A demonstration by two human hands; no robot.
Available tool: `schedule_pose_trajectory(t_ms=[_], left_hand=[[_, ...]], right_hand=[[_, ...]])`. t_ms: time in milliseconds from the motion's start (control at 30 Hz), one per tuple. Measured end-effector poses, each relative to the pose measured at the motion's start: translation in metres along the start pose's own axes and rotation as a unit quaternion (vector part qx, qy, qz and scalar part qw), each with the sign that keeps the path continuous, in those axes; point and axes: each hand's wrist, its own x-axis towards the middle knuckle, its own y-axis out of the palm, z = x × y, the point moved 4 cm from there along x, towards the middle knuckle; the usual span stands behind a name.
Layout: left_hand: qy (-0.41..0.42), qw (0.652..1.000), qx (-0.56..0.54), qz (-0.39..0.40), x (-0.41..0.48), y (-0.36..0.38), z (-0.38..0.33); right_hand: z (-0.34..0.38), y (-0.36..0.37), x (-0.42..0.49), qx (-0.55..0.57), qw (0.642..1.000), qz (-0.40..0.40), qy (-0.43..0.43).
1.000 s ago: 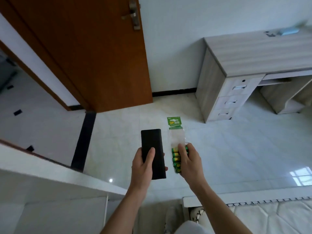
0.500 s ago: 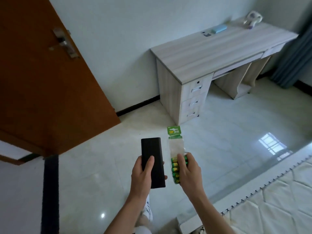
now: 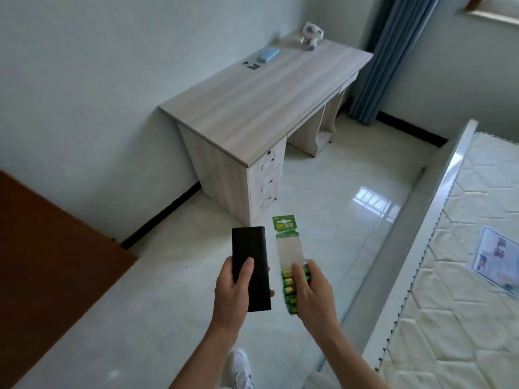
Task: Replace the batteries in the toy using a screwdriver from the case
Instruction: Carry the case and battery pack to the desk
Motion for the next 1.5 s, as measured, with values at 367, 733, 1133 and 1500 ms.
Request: schedule_pose_trajectory(t_ms=[367,733,1133,1500], left_hand=[[-0.009,0.991,0.03,0.129,0.063,0.024,-0.033],[-0.001,0.981,0.071,0.18,0.124,0.103,-0.036],[0.025,0.975,0.116,0.186,0.224,0.298,-0.068],[0.025,0.98,0.114,0.163,0.317,0.386,-0.092]], right_hand=[[0.022,0.003,0.035,0.086,0.986,-0.128,0.055],[0.026,-0.045,0.109,0.089,0.978,-0.182,0.038],[0.053,-0.187,0.285,0.121,0.976,-0.179,0.014],[0.068,-0.217,0.407,0.129,0.981,-0.146,0.022]])
